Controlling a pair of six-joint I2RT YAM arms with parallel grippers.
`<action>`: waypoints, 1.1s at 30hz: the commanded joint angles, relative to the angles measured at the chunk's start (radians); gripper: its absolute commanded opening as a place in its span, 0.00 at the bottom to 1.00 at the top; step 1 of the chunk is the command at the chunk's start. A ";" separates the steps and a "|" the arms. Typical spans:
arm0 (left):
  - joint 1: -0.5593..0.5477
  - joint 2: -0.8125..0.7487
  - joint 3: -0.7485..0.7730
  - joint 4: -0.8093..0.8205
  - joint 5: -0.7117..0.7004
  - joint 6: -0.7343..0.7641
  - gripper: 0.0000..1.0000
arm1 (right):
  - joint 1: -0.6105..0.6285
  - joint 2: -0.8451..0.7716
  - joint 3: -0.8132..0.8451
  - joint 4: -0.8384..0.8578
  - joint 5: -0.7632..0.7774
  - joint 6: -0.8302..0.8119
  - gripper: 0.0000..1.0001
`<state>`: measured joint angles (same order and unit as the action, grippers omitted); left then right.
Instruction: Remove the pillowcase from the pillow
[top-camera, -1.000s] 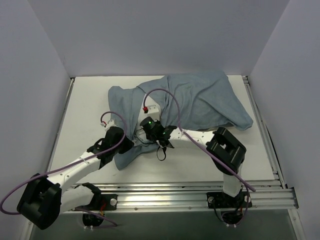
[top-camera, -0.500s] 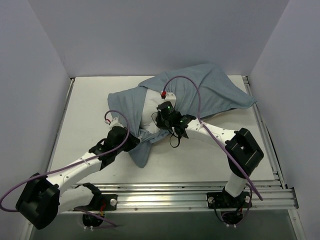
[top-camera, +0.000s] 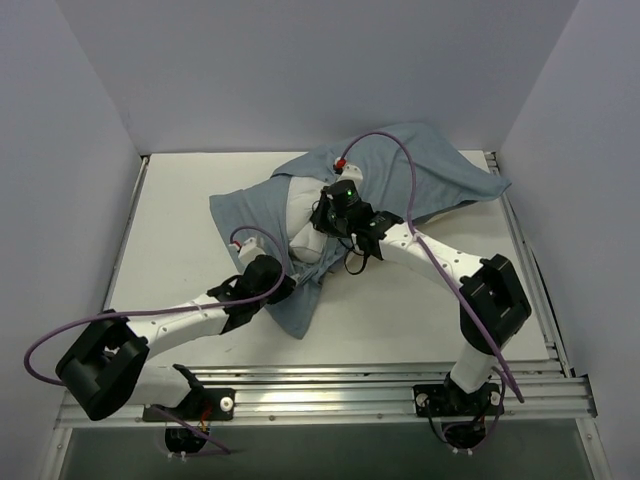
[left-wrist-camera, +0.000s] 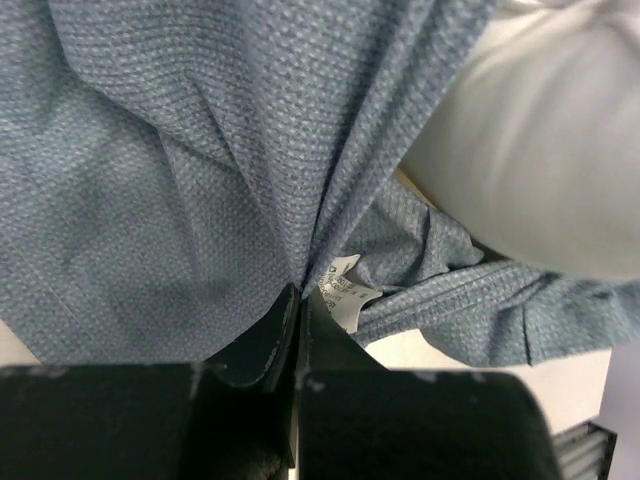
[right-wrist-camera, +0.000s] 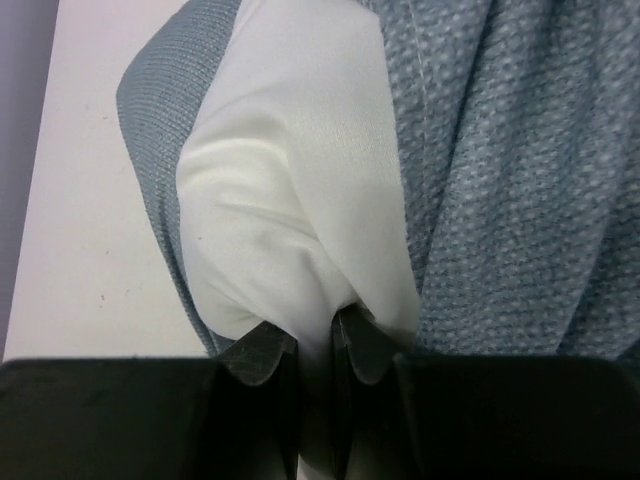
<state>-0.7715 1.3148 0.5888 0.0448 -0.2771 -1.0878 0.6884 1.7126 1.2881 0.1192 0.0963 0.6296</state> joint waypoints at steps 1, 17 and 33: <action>-0.034 0.060 -0.026 -0.169 0.006 -0.052 0.02 | -0.044 -0.100 0.122 0.271 0.030 0.065 0.00; 0.097 0.040 0.016 -0.062 -0.312 -0.112 0.03 | -0.001 -0.559 -0.231 -0.085 -0.260 -0.116 0.00; 0.055 -0.552 0.144 -0.595 -0.194 0.291 0.97 | 0.241 -0.706 -0.474 -0.187 0.000 -0.181 0.23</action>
<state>-0.7258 0.8082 0.5983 -0.3767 -0.4294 -0.9501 0.9207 1.0183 0.7391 -0.0742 -0.0162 0.5175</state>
